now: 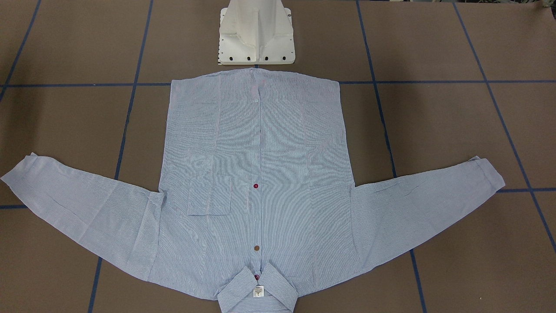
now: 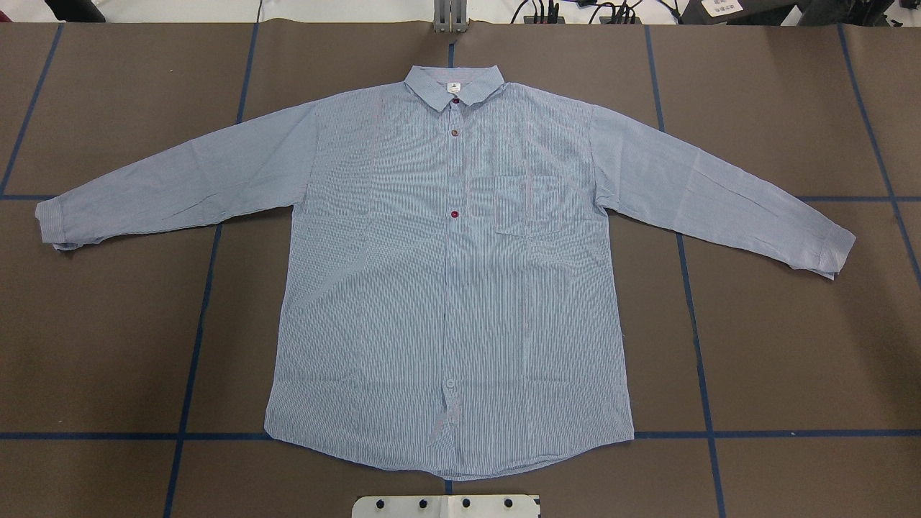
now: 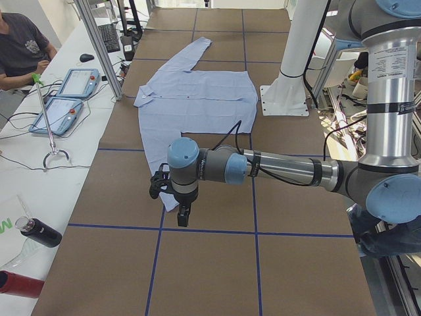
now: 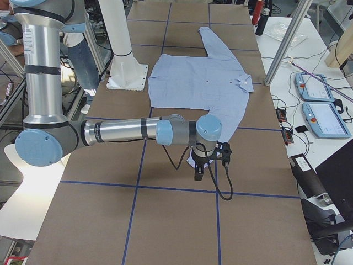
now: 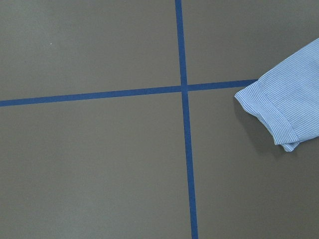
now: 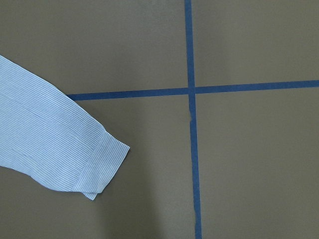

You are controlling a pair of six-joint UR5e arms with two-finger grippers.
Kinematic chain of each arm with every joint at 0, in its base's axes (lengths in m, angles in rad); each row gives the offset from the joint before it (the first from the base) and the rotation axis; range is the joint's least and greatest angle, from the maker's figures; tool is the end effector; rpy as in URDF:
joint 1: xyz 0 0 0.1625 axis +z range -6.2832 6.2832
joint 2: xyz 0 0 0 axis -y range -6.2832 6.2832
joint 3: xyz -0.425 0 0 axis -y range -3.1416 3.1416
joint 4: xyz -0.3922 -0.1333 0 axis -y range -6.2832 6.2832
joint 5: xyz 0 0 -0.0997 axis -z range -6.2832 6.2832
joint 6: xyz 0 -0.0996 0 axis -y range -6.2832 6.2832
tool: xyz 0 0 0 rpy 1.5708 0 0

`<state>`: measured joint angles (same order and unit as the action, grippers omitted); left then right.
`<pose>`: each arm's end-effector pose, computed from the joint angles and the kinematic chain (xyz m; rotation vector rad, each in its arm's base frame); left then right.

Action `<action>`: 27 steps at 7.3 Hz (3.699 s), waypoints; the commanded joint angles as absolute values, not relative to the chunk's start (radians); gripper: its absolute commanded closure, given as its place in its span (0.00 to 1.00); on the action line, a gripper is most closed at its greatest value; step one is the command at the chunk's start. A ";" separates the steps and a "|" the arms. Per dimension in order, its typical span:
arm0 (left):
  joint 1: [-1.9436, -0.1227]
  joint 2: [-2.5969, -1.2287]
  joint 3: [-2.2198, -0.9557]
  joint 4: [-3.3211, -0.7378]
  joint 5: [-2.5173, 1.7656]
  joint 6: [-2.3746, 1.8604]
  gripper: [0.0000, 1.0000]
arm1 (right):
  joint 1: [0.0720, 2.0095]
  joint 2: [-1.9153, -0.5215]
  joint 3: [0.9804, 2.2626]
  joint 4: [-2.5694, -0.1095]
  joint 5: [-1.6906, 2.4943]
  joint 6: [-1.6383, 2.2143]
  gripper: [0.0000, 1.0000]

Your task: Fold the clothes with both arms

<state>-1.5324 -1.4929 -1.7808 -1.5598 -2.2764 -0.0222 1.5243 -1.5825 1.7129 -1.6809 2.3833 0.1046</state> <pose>-0.0509 -0.4661 0.5978 0.0946 0.7080 0.0582 0.0384 -0.4873 0.6029 -0.0422 -0.8117 0.0466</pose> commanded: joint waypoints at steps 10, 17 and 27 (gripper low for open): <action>-1.531 -1.503 -1.864 -1.638 -2.407 -0.028 0.00 | 1.208 -1.414 1.381 -1.177 2.352 0.138 0.02; -1.531 -1.503 -1.870 -1.638 -2.408 -0.028 0.00 | 1.192 -1.414 1.296 -1.181 2.368 0.038 0.21; -1.531 -1.503 -1.871 -1.635 -2.408 -0.028 0.00 | 1.192 -1.413 1.267 -1.187 2.393 0.037 0.80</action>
<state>-1.5309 -1.5033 -1.8718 -1.6364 -2.4083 -0.0276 1.1915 -1.4152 1.2657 -1.1861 2.3906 0.0368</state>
